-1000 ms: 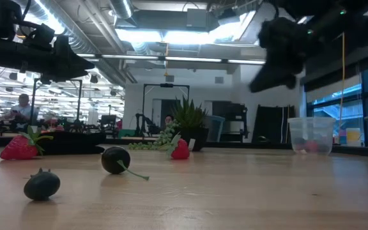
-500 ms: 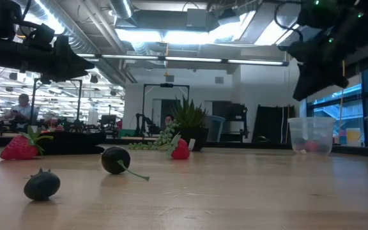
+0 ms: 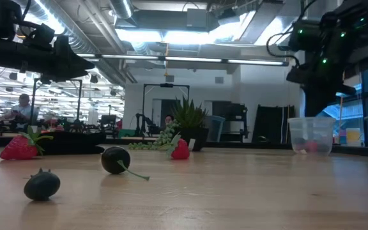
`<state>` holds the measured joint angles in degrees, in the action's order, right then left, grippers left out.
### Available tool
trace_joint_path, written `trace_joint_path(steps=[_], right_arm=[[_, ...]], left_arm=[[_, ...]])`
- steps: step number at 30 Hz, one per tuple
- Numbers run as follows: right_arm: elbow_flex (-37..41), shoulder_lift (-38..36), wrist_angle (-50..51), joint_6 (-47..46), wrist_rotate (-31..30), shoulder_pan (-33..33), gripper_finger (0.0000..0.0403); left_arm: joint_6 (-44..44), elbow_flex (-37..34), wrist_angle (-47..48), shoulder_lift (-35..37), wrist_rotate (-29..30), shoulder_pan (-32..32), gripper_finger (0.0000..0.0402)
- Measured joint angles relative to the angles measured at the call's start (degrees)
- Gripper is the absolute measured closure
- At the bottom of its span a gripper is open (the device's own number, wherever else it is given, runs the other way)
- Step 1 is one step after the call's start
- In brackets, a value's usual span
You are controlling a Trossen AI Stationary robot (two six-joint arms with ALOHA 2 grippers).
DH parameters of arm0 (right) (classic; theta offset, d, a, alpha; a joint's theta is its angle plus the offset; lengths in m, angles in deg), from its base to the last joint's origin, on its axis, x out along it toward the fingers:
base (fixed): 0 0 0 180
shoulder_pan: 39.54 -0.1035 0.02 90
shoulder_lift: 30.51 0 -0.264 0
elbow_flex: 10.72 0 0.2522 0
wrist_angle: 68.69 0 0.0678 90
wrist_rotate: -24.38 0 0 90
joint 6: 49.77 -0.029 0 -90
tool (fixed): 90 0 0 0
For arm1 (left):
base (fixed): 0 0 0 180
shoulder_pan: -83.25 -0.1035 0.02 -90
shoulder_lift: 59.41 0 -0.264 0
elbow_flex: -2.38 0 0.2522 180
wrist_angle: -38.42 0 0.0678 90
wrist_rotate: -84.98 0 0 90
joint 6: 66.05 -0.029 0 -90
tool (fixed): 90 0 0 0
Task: Pick and placing Produce into tupperware
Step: Put the top blueberry into the bin
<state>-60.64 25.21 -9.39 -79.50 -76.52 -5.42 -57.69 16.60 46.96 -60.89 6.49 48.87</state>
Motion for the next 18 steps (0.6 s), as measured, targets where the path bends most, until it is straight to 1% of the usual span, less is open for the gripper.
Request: trace_joint_path(steps=[6, 11, 14, 18], right_arm=[[0.0, 5.68, -0.35, 1.31, -0.02, 2.65, 0.0343], [0.0, 9.68, -1.69, 3.03, 0.0, 3.54, 0.0342], [0.0, 11.4, -2.44, 3.25, -0.02, 3.9, 0.0342], [0.0, 12.56, -3.22, 3.26, -0.02, 3.92, 0.0329]], left_arm=[[0.0, 0.0, 0.0, 0.0, 0.0, 0.0, 0.0166], [0.0, 0.0, 0.0, -0.02, 0.0, 0.02, 0.0166], [0.0, 0.02, 0.0, -0.01, 0.01, 0.02, 0.0166], [0.0, 0.0, 0.0, -0.01, 0.0, 0.0, 0.0166]])
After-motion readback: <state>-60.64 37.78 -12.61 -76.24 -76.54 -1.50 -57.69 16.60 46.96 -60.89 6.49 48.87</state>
